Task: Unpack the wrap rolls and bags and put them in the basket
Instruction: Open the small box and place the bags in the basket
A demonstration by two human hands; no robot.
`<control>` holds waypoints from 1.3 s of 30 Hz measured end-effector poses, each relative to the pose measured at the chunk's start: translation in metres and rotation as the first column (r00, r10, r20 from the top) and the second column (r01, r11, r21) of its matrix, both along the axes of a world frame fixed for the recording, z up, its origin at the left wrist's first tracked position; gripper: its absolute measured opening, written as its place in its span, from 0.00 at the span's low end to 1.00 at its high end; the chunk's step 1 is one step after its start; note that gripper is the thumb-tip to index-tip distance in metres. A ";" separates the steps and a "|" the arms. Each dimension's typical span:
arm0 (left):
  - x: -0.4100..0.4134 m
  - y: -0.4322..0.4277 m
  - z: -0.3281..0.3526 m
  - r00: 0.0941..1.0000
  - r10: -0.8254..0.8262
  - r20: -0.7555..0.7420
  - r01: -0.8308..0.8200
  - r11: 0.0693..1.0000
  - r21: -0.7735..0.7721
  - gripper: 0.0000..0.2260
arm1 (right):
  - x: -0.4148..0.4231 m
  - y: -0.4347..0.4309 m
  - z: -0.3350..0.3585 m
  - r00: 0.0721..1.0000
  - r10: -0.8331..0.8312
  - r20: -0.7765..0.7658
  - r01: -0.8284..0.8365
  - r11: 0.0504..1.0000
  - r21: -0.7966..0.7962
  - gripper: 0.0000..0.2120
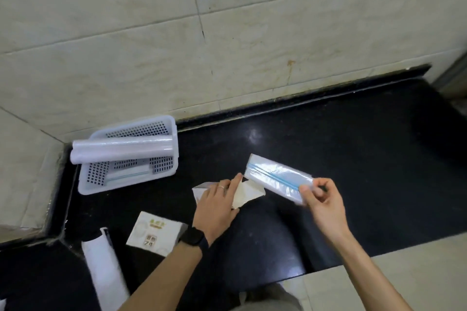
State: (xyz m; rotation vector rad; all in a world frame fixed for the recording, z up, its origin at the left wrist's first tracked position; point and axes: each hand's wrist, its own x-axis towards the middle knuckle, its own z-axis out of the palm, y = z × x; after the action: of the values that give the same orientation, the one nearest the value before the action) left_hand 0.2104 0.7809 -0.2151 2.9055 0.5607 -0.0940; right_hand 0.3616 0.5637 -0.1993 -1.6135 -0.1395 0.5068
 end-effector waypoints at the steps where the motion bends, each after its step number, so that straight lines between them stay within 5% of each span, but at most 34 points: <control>1: 0.000 -0.008 -0.009 0.999 -0.031 -0.035 0.031 1.000 0.002 0.45 | -0.001 -0.005 0.000 1.000 -0.006 -0.005 0.006 1.000 -0.004 0.13; 6: -0.009 -0.029 -0.031 0.965 -0.194 -0.176 0.160 0.968 -0.192 0.51 | -0.009 -0.010 0.000 0.999 0.013 -0.029 -0.014 1.000 -0.012 0.09; 9: -0.015 -0.026 -0.021 0.993 0.081 -0.091 -0.112 0.897 -0.428 0.39 | -0.013 -0.004 0.001 0.997 0.067 -0.048 -0.068 0.998 -0.015 0.08; 11: -0.018 -0.016 -0.001 0.921 0.386 -0.053 -0.315 0.658 -0.684 0.26 | -0.014 0.004 0.000 0.988 0.141 -0.058 -0.143 0.989 -0.038 0.08; 14: -0.024 0.009 0.041 0.726 0.674 -0.141 -0.284 0.107 -0.953 0.11 | -0.015 0.024 0.002 0.957 0.285 -0.054 -0.289 0.955 -0.068 0.09; 16: -0.034 0.024 0.062 0.691 0.694 -0.202 -0.235 -0.048 -0.971 0.12 | -0.020 0.041 0.004 0.919 0.390 -0.053 -0.394 0.916 -0.080 0.09; 18: -0.048 0.034 0.072 0.688 0.700 -0.193 -0.231 -0.040 -0.972 0.16 | -0.027 0.062 0.006 0.884 0.461 -0.079 -0.465 0.883 -0.057 0.09; 21: -0.072 0.046 0.073 0.670 0.735 -0.107 -0.295 0.130 -0.947 0.22 | -0.038 0.094 0.011 0.841 0.535 -0.078 -0.539 0.841 -0.040 0.15; 27: -0.118 0.079 0.061 0.592 0.806 0.026 -0.417 0.333 -0.846 0.18 | -0.058 0.158 0.012 0.646 0.764 -0.001 -0.751 0.635 -0.181 0.22; 33: -0.152 0.137 0.043 0.565 0.824 0.053 -0.444 0.358 -0.821 0.17 | -0.078 0.221 0.019 0.522 0.848 0.087 -0.799 0.523 -0.296 0.16; 39: -0.174 0.216 0.029 0.495 0.868 0.044 -0.354 0.248 -0.902 0.17 | -0.090 0.311 0.007 0.603 0.791 0.103 -0.720 0.595 -0.358 0.15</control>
State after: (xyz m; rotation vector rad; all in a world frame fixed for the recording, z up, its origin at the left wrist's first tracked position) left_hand 0.0369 0.9974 -0.1859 1.4292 1.1809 0.4836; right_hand 0.2720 0.8747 -0.1924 -1.8538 -1.0504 1.0192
